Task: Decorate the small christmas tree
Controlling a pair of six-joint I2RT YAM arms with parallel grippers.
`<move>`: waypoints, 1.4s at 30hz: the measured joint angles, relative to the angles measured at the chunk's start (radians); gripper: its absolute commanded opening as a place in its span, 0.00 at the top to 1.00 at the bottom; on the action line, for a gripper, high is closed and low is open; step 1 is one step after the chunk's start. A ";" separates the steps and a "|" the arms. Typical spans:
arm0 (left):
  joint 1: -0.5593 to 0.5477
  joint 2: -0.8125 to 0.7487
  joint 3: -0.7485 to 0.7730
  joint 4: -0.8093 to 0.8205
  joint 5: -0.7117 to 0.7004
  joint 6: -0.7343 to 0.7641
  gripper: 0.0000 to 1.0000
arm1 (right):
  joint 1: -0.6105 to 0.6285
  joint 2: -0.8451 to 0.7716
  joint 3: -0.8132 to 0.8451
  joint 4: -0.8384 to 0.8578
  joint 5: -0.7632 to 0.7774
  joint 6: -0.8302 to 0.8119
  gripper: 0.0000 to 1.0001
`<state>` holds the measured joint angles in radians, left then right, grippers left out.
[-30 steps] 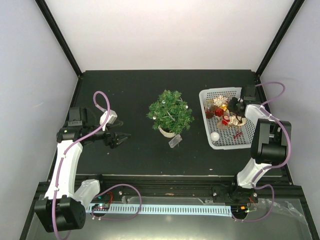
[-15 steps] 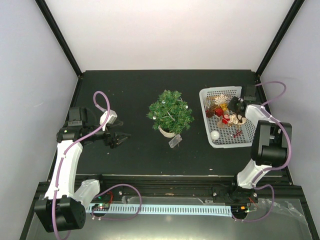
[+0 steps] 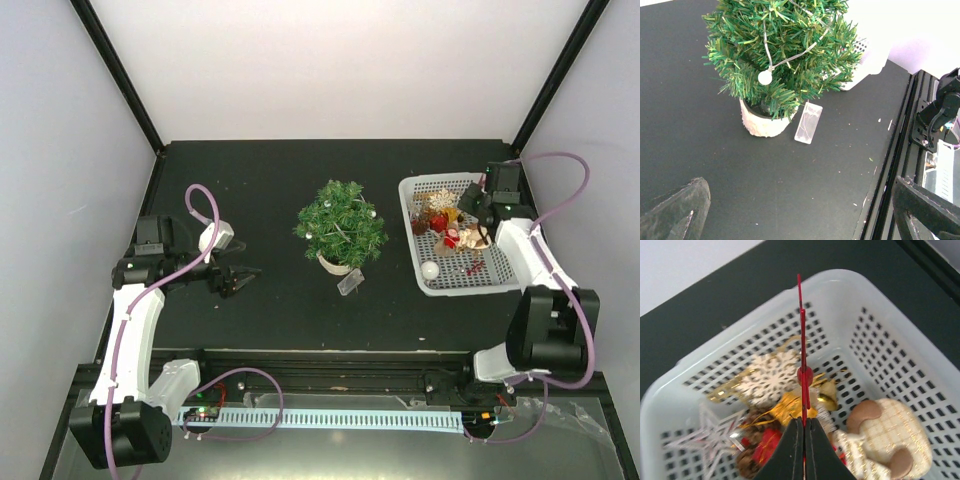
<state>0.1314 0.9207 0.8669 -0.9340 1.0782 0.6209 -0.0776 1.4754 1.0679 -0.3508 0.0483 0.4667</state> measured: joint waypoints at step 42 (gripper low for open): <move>0.000 0.002 0.000 -0.019 0.033 0.039 0.01 | 0.823 -0.053 0.695 -0.577 0.000 -0.357 0.99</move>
<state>0.1314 0.9226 0.8669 -0.9527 1.1110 0.6598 0.7456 1.4223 1.7630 -0.9279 0.0479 0.1097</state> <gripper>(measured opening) 0.990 0.021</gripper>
